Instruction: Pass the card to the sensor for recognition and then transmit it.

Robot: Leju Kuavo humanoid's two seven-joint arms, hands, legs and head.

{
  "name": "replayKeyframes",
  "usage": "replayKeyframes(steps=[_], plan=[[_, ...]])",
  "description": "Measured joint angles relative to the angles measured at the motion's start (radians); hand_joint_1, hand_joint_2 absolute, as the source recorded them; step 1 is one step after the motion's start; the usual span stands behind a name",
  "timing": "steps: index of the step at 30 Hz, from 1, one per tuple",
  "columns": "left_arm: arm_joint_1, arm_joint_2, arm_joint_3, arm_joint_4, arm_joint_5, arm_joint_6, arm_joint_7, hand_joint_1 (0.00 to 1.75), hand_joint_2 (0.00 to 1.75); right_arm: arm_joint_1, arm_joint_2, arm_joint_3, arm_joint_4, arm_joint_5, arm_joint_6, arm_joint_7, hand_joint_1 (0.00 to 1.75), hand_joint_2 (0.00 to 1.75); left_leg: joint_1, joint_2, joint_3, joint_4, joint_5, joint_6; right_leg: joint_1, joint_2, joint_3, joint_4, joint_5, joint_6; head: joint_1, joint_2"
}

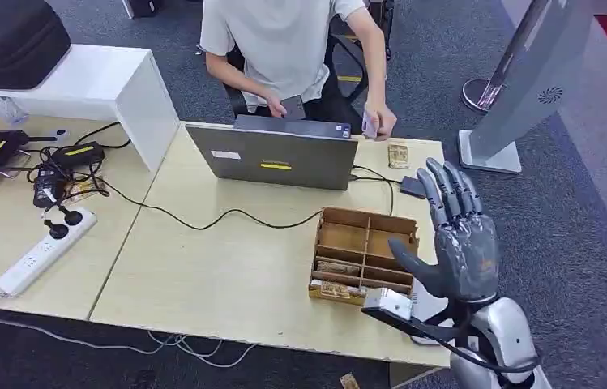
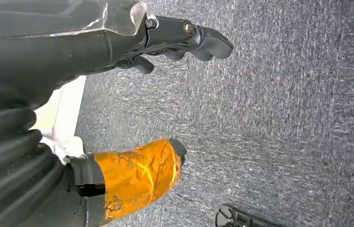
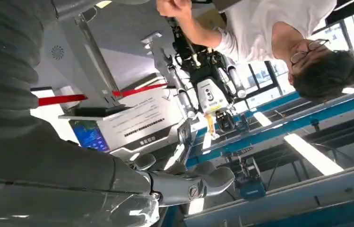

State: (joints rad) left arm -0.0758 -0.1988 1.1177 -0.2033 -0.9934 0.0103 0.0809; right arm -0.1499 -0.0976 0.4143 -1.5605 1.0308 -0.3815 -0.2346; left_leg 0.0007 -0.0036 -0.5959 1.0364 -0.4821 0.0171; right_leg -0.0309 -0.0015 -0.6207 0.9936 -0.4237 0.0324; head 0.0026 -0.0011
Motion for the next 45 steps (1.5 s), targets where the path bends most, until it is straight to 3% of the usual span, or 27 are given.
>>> replayKeyframes(steps=[4, 10, 16, 25, 45], plan=[[0.0, 0.0, 0.006, 0.0, 0.007, 0.001, 0.0, 0.0, 1.75, 0.03, -0.017, 0.0, -0.041, -0.008, 0.002, -0.006, 0.0, 1.75, 0.0, 0.0, 0.001, 0.0, 0.0, 0.0, 0.0, 0.0, 0.0, 0.0, 0.0, 0.0, 0.0, 0.0], [0.0, -0.004, 0.031, 0.0, 0.032, 0.011, 0.001, 0.0, 1.75, 0.193, -0.058, -0.026, -0.133, -0.042, -0.002, -0.043, 0.0, 1.75, 0.0, -0.001, 0.0, 0.0, 0.0, 0.0, 0.0, -0.001, 0.001, 0.0, -0.002, 0.0, 0.0, 0.0], [-0.001, -0.006, 0.047, 0.0, 0.035, 0.012, 0.003, 0.0, 1.75, 0.289, -0.082, -0.027, -0.128, -0.078, 0.023, -0.041, 0.0, 1.75, 0.0, -0.001, 0.0, 0.0, -0.002, 0.0, 0.0, 0.0, 0.001, 0.0, -0.002, 0.0, 0.0, 0.0], [-0.003, -0.008, 0.048, 0.0, 0.023, 0.012, 0.004, 0.0, 1.75, 0.28, -0.076, 0.06, 0.03, -0.048, 0.002, 0.0, 0.0, 1.75, 0.0, -0.001, 0.001, 0.0, -0.001, 0.0, 0.0, -0.001, 0.001, 0.0, -0.002, 0.0, 0.0, 0.0], [-0.006, -0.006, 0.048, 0.0, 0.016, 0.013, 0.008, 0.0, 1.75, 0.216, -0.035, 0.11, 0.201, -0.007, -0.055, 0.022, 0.0, 1.75, 0.0, -0.001, 0.0, 0.0, -0.001, 0.0, 0.0, -0.001, 0.001, 0.0, -0.002, 0.0, 0.0, 0.0]])
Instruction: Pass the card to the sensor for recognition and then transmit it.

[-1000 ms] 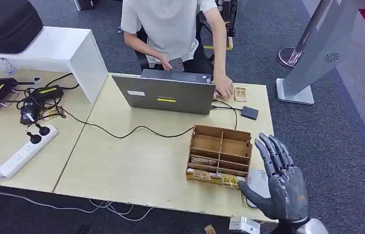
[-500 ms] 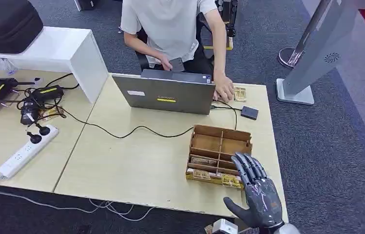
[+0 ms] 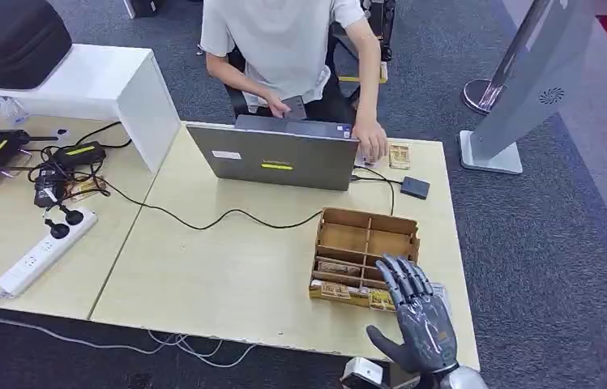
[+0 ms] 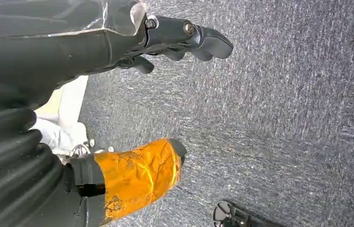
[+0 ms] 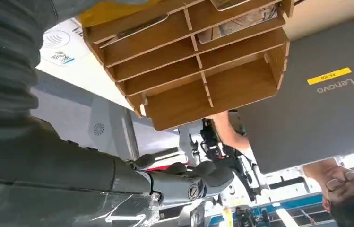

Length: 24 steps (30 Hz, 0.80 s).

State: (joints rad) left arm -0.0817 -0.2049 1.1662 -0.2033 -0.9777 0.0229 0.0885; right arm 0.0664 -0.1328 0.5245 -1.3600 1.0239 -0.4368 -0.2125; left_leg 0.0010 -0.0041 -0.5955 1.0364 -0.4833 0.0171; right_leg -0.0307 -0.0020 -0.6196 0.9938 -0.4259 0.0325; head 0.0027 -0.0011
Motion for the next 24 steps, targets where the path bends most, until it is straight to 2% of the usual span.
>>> replayKeyframes(steps=[11, 24], plan=[[-0.002, 0.008, 0.015, 0.0, 0.021, 0.005, 0.0, 0.0, 1.75, -0.027, 0.018, 0.019, 0.063, -0.018, -0.03, -0.001, 0.0, 1.75, 0.0, 0.0, 0.0, 0.0, 0.0, 0.0, 0.0, 0.0, 0.0, 0.0, 0.0, 0.0, 0.0, 0.0], [-0.004, 0.011, 0.025, 0.0, 0.025, -0.012, -0.018, 0.0, 1.75, -0.059, 0.029, 0.019, 0.135, -0.026, -0.028, -0.001, 0.0, 1.75, 0.0, 0.0, 0.0, 0.0, 0.0, 0.0, 0.0, 0.0, 0.0, 0.0, 0.0, 0.0, 0.0, 0.0]])
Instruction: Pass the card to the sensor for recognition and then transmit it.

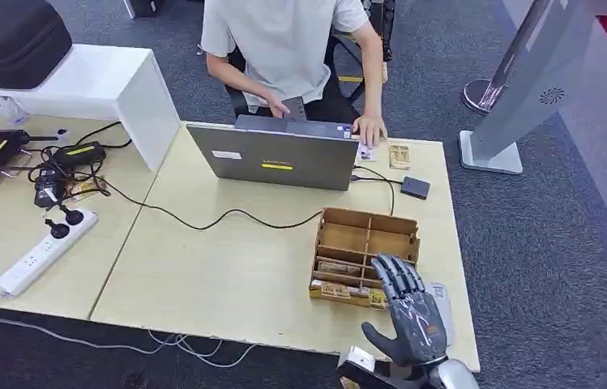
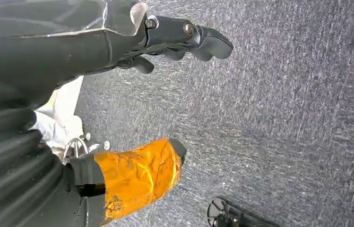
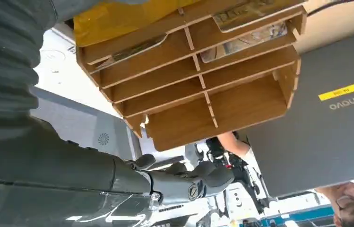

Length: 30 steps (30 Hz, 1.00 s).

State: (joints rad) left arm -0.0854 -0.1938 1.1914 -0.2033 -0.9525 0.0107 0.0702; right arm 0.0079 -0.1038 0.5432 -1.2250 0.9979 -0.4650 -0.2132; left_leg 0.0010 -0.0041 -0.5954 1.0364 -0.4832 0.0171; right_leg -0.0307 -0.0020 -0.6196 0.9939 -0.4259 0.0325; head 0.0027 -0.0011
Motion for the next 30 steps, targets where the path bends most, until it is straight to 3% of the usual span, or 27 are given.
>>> replayKeyframes(steps=[13, 30], plan=[[0.0, 0.002, 0.001, 0.0, -0.009, 0.0, 0.0, 0.0, 1.75, -0.042, 0.013, -0.042, 0.131, 0.021, -0.035, 0.0, 0.0, 1.75, 0.0, 0.0, 0.0, 0.0, 0.0, 0.0, 0.0, 0.0, 0.0, 0.0, 0.0, 0.0, 0.0, 0.0], [0.0, 0.003, 0.006, 0.0, -0.014, 0.001, 0.0, 0.0, 1.75, -0.042, 0.032, -0.113, 0.161, 0.005, -0.038, -0.021, 0.0, 1.75, 0.0, 0.0, 0.0, 0.0, 0.0, 0.0, 0.0, 0.0, 0.0, 0.0, 0.0, 0.0, 0.0, 0.0]])
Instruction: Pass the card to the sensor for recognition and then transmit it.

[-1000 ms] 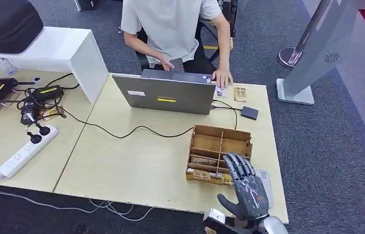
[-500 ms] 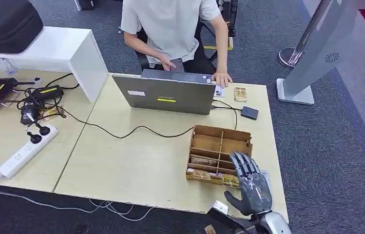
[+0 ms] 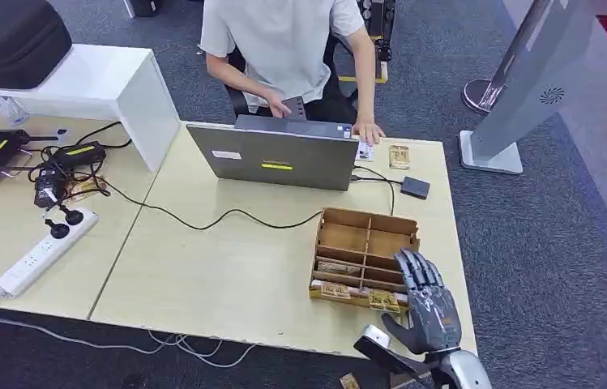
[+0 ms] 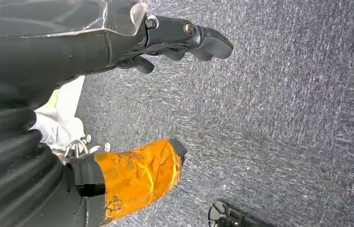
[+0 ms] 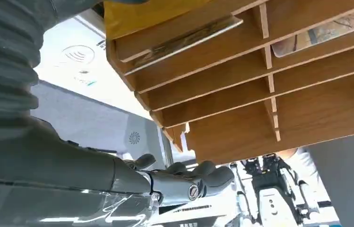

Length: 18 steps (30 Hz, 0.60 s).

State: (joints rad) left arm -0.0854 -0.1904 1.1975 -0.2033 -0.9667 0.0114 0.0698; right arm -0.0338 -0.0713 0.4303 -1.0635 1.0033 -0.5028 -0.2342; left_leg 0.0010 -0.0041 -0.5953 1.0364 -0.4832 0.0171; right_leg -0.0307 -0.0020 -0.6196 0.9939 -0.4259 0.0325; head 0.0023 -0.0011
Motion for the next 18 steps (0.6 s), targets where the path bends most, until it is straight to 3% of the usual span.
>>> replayKeyframes(steps=[18], plan=[[0.0, 0.001, 0.0, 0.0, -0.003, 0.001, 0.0, 0.0, 1.75, 0.001, 0.019, -0.011, 0.006, -0.011, 0.015, -0.024, 0.0, 1.75, 0.0, 0.0, 0.0, 0.0, 0.0, 0.0, 0.0, 0.0, 0.0, 0.0, 0.0, 0.0, 0.0, 0.0]])
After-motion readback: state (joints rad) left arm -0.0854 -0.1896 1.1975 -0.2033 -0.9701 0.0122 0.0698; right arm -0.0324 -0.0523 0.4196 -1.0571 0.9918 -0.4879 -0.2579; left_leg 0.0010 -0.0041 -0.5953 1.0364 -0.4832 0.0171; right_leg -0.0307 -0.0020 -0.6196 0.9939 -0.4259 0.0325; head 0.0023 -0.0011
